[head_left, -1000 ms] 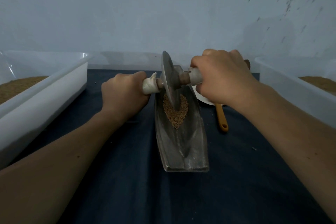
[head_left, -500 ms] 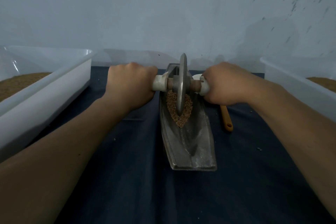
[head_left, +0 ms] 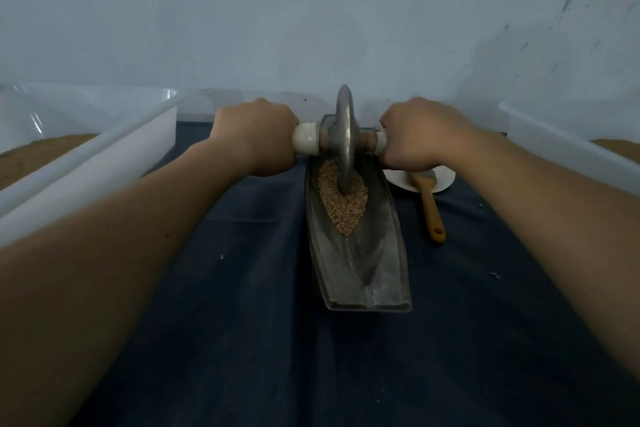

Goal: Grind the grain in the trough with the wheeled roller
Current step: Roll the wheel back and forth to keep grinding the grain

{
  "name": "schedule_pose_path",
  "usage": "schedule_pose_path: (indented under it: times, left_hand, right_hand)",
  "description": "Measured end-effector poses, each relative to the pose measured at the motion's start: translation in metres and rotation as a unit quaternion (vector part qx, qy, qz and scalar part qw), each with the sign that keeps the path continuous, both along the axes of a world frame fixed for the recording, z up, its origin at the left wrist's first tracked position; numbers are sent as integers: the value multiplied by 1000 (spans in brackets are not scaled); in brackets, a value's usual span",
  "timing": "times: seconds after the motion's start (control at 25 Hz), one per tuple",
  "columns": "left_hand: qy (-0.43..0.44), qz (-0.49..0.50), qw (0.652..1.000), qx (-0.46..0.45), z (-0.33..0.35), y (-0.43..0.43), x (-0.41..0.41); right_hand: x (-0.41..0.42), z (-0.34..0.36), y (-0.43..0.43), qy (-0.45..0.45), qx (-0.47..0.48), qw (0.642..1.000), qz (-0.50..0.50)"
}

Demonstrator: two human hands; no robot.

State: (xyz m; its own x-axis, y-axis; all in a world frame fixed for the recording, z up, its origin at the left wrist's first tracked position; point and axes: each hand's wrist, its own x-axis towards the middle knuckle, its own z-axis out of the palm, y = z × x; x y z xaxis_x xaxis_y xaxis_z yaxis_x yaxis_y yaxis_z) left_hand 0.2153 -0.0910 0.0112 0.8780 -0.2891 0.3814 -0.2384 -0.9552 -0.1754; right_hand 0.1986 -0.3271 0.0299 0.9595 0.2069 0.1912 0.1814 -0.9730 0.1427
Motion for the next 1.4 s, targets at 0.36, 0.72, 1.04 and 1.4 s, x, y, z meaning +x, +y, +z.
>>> schedule_pose_path:
  times: [0.36,0.72,1.04,1.4]
  left_hand:
    - [98,-16,995,-7,1,8,-33]
    - [215,-34,976,2,14,13,-62]
    - [396,-27,916,-53,39,19,-111]
    - [338,-30,939,51,66,2,-138]
  right_hand:
    - [-20,-2,-1,19,-53,997,47]
    - [-63,3,6,53,-36,998,24]
    - [-106,24,13,102,-63,992,48]
    - [-142,18,-11,174,70,981,58]
